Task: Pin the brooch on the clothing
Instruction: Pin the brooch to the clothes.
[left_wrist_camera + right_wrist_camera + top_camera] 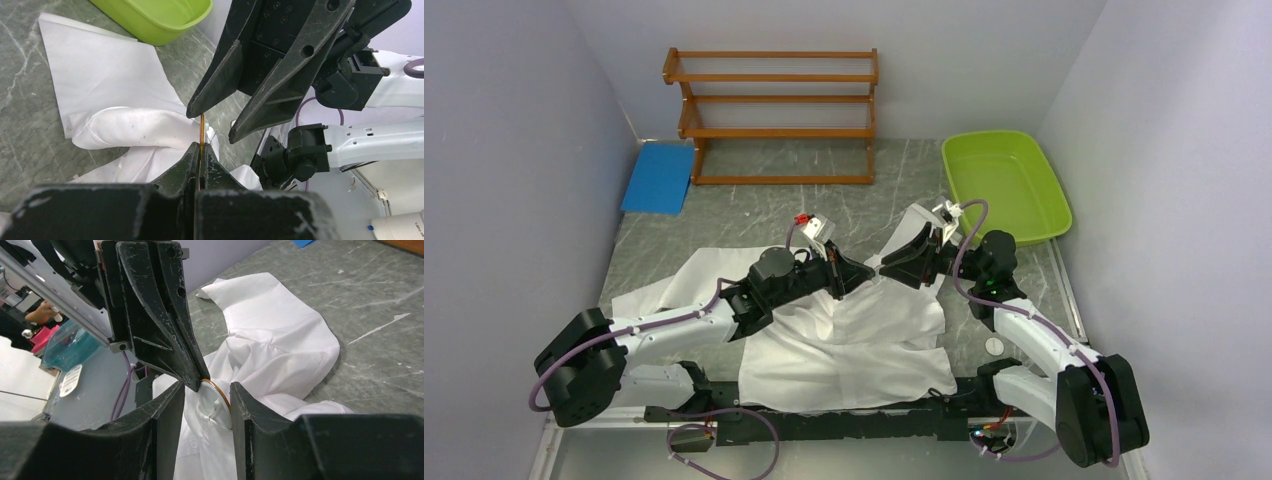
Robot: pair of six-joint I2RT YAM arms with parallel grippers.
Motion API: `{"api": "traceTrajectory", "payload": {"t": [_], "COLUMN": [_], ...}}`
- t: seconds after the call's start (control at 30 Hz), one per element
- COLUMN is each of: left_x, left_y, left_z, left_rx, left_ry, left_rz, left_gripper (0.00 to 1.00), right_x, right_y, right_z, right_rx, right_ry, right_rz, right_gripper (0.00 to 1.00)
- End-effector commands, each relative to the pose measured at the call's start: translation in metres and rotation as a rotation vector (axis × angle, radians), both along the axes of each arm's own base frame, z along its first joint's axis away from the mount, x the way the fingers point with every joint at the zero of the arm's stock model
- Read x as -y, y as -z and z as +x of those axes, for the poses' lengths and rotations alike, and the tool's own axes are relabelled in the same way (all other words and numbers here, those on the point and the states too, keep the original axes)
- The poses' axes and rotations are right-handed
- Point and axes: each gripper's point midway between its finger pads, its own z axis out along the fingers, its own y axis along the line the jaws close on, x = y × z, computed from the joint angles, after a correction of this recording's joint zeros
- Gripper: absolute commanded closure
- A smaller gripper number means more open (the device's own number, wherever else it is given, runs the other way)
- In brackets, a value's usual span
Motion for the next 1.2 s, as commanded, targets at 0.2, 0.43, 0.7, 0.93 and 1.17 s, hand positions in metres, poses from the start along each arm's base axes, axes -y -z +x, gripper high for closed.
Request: {"api": "traceTrajectory", "payload": {"t": [0.2, 0.43, 0.7, 0.93, 1.17], "left_x": [-0.001, -0.001, -0.005, -0.013, -0.014], "left_y": [-0.036, -0.036, -0.026, -0.020, -0.017], "left_z": [-0.004, -0.004, -0.001, -0.002, -0.009], "left_rx": [0.067, 0.069, 0.069, 0.083, 0.130], "left_ry": [0.020, 0.021, -0.003, 0.034, 0.189], "left_rz": [-0.095, -0.088, -0.033, 0.024, 0.054], "left_gripper": [0.97, 0.97, 0.93, 0.57, 0.51], "right_x": [-0.002, -0.004, -0.004, -0.003, -0.003], "right_y": [0.003, 0.001, -0.005, -0.005, -0.011], "right_z": [-0.006, -0.006, -0.005, -0.007, -0.012], "right_rx": [0.089, 0.088, 0.097, 0.108, 0.112], "right_ry": [-0.088, -0.121, -0.120, -0.128, -0.151], "right_rz": [-0.012, 0.003, 0.001, -0.030, -0.021], "right_gripper": [0.59, 0.71, 1.00, 1.00, 1.00]}}
